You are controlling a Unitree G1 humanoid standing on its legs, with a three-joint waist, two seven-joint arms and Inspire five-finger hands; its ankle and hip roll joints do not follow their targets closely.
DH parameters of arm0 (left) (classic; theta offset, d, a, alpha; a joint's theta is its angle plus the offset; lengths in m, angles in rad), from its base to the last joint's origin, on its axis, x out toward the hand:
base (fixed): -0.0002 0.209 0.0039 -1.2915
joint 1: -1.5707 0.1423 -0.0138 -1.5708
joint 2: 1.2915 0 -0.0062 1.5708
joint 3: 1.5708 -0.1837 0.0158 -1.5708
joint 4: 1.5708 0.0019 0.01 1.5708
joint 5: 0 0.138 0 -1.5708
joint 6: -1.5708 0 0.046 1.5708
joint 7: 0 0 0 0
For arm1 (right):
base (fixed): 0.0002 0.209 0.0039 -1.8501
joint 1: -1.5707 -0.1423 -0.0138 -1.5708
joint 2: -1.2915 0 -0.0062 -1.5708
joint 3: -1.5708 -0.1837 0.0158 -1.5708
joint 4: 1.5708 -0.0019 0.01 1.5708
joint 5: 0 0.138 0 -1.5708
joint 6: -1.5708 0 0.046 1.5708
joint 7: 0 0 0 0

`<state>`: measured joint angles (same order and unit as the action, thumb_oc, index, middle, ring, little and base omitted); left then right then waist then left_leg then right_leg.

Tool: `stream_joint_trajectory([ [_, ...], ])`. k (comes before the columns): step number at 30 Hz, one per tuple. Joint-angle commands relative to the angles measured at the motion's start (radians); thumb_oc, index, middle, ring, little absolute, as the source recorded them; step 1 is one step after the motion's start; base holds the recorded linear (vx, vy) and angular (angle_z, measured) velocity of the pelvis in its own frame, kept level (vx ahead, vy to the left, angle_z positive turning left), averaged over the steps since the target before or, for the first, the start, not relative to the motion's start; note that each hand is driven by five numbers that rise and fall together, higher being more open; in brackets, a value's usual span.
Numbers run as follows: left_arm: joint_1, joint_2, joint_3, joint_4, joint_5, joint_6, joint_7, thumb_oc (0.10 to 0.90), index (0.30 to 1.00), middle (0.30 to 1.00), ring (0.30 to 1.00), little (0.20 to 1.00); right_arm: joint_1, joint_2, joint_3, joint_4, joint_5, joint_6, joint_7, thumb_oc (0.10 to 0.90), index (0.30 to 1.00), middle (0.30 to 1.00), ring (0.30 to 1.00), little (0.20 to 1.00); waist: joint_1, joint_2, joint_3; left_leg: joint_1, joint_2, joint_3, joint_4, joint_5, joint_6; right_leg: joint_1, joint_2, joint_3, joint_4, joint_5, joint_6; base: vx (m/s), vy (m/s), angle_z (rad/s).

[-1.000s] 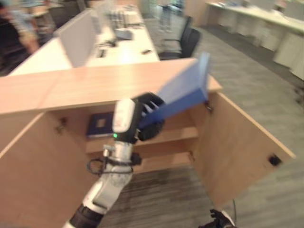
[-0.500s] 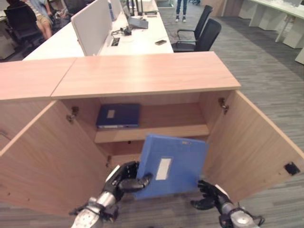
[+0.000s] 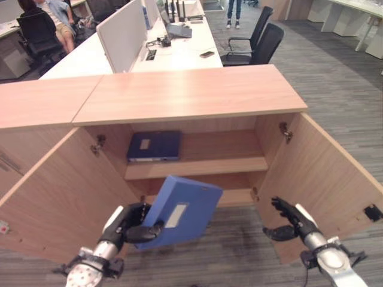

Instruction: Put the empty folder in the office cabinet

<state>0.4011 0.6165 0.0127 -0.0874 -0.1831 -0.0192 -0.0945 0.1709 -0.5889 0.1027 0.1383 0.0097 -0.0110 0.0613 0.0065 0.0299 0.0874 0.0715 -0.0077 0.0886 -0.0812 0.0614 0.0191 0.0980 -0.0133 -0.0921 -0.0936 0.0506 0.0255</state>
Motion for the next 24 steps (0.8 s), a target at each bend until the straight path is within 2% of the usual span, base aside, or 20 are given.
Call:
stream_joint_trajectory([
  [1, -0.179, 0.089, 0.075, -0.065, 0.151, -0.144, 0.059, 0.4, 0.3, 0.3, 0.3, 0.3, -0.169, -0.076, -0.01, -0.083, -0.135, -0.089, -0.03, 0.8, 0.9, 0.9, 0.9, 0.9, 0.012, -0.055, -0.055, 0.018, 0.041, -0.037, -0.006, -0.107, -0.055, 0.013, -0.07, -0.037, 0.006, -0.069, 0.084, 0.0, 0.0, 0.0],
  [4, -0.272, 0.155, 0.079, -0.05, 0.278, -0.149, 0.107, 0.4, 0.3, 0.3, 0.3, 0.3, -0.243, -0.113, 0.021, -0.093, -0.153, -0.081, -0.033, 0.8, 0.9, 0.9, 0.9, 0.9, 0.015, -0.055, -0.059, 0.02, 0.042, -0.036, -0.006, -0.105, -0.058, 0.013, -0.069, -0.036, 0.006, -0.067, 0.084, 0.0, 0.0, 0.0],
  [7, -0.309, 0.176, 0.063, -0.061, 0.284, -0.163, 0.117, 0.4, 0.3, 0.3, 0.3, 0.3, -0.284, -0.123, 0.054, -0.099, -0.138, -0.087, -0.025, 0.8, 0.9, 0.9, 0.9, 0.9, 0.015, -0.056, -0.057, 0.019, 0.042, -0.035, -0.006, -0.103, -0.058, 0.014, -0.07, -0.035, 0.006, -0.065, 0.084, 0.0, 0.0, 0.0],
  [12, -0.4, 0.212, -0.018, -0.106, 0.196, -0.194, 0.093, 0.4, 0.3, 0.3, 0.3, 0.3, -0.379, -0.13, 0.163, -0.098, -0.104, -0.097, 0.007, 0.8, 0.9, 0.9, 0.9, 0.9, 0.015, -0.053, -0.061, 0.022, 0.043, -0.033, -0.006, -0.103, -0.06, 0.015, -0.071, -0.034, 0.006, -0.066, 0.082, 0.0, 0.0, 0.0],
  [18, -0.533, 0.302, -0.173, -0.161, 0.043, -0.221, 0.01, 0.4, 0.3, 0.3, 0.3, 0.3, -0.503, -0.092, 0.298, -0.056, -0.068, -0.107, 0.019, 0.8, 0.9, 0.9, 0.9, 0.9, 0.01, -0.048, -0.07, 0.026, 0.042, -0.028, -0.006, -0.101, -0.062, 0.018, -0.071, -0.033, 0.006, -0.064, 0.082, 0.0, 0.0, 0.0],
  [24, -0.636, 0.333, -0.276, -0.168, -0.02, -0.232, -0.018, 0.4, 0.3, 0.3, 0.3, 0.3, -0.56, -0.062, 0.352, -0.042, -0.04, -0.118, 0.019, 0.8, 0.9, 0.9, 0.9, 0.9, 0.008, -0.048, -0.074, 0.03, 0.042, -0.027, -0.006, -0.1, -0.063, 0.02, -0.07, -0.031, 0.006, -0.063, 0.082, 0.0, 0.0, 0.0],
])
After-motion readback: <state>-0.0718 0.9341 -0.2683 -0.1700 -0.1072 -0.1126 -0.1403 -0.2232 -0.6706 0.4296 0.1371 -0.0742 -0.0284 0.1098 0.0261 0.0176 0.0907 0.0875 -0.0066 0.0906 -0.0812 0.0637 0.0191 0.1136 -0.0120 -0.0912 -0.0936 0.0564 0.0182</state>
